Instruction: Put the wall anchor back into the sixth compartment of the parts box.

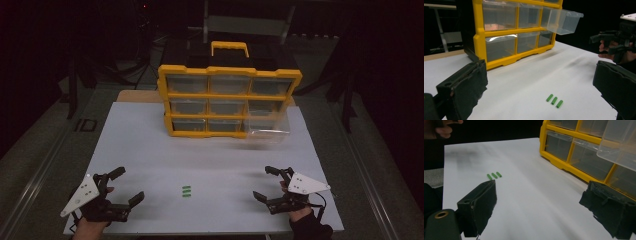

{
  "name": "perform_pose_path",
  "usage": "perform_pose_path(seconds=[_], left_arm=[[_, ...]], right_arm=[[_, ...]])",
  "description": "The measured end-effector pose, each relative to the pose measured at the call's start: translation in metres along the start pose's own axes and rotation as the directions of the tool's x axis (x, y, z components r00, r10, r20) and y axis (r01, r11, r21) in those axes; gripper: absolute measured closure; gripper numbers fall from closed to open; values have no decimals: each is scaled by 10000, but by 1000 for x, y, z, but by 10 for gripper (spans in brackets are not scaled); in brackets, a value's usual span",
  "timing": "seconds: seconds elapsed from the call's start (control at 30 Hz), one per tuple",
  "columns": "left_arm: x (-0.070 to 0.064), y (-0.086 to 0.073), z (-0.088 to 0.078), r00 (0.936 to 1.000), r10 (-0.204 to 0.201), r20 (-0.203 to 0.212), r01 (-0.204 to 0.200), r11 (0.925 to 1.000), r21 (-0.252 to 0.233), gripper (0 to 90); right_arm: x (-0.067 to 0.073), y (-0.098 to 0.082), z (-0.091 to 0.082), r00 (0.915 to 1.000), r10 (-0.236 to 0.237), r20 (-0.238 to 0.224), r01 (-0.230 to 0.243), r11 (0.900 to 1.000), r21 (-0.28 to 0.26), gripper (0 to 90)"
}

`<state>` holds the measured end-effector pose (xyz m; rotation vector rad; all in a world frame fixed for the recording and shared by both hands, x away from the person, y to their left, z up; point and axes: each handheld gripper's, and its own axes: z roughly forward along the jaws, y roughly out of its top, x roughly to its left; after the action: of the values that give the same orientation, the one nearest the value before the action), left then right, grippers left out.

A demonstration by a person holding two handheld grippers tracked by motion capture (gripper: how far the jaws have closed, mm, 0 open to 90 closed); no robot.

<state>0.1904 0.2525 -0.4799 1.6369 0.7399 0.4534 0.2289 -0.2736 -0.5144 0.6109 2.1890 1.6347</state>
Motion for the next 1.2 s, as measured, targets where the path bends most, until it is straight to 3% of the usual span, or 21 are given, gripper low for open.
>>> perform_pose_path(seconds=[0.2,0.43,0.77,1.2], left_arm=[[1,14,0,9999,75,90,-76,9999,142,0],[1,36,9,9981,327,523,-343,9990,301,0],[2,58,21,9953,735,635,-766,9959,479,0],[1,71,43,9891,991,1087,-1084,9906,832,0]], right_arm=[[0,1,1,10000,14,-52,-14,10000,-35,103],[0,2,1,9999,80,-123,-81,9999,-87,104],[0,3,1,9998,92,-164,-94,9999,-87,104],[0,3,2,9997,97,-226,-99,9999,-93,104]])
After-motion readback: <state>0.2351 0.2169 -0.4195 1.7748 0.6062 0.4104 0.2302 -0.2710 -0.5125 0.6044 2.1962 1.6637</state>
